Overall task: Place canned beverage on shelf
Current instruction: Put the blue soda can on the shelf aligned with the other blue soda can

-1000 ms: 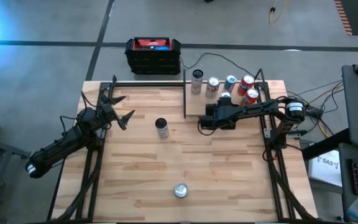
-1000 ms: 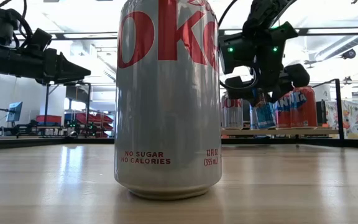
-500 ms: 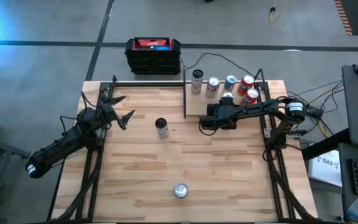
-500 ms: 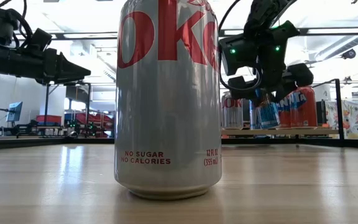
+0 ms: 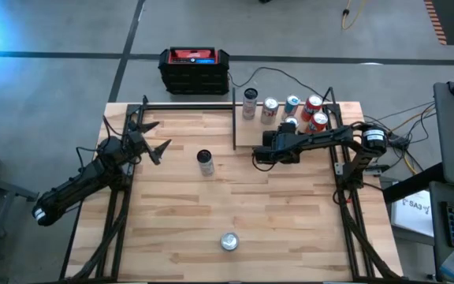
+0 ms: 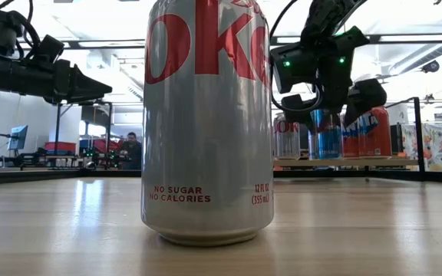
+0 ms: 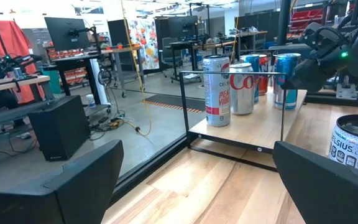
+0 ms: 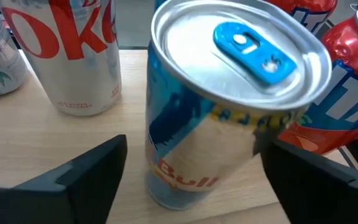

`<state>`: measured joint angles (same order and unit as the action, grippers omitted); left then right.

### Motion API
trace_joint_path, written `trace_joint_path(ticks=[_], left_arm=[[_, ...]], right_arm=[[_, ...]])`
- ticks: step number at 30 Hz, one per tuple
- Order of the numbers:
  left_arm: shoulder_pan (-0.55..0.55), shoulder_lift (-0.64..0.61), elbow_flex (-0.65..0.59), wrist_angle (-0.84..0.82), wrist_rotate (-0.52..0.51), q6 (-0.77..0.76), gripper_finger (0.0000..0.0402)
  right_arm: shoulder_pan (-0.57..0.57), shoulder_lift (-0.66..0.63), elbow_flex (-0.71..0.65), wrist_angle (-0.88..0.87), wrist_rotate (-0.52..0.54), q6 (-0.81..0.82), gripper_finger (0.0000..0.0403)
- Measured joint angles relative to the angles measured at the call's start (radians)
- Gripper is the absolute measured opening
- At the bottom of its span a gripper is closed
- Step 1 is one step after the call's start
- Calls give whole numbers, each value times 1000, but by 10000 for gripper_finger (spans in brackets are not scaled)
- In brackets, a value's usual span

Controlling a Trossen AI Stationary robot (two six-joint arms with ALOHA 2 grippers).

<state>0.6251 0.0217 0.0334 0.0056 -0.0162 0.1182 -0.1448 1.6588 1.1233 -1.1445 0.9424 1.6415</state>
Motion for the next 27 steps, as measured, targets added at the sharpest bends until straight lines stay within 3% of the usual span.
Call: trace_joint_path(ticks=[4, 13, 20, 27], left_arm=[[0, 0, 0, 0, 0, 0, 398], [0, 0, 0, 0, 0, 0, 398], [0, 0, 0, 0, 0, 0, 398], [0, 0, 0, 0, 0, 0, 398]], right_arm=[[0, 0, 0, 0, 0, -3, 373], [24, -2, 1, -14, -54, -57, 376], [42, -2, 85, -136, -96, -8, 376], [9, -2, 255, -280, -290, 69, 376]])
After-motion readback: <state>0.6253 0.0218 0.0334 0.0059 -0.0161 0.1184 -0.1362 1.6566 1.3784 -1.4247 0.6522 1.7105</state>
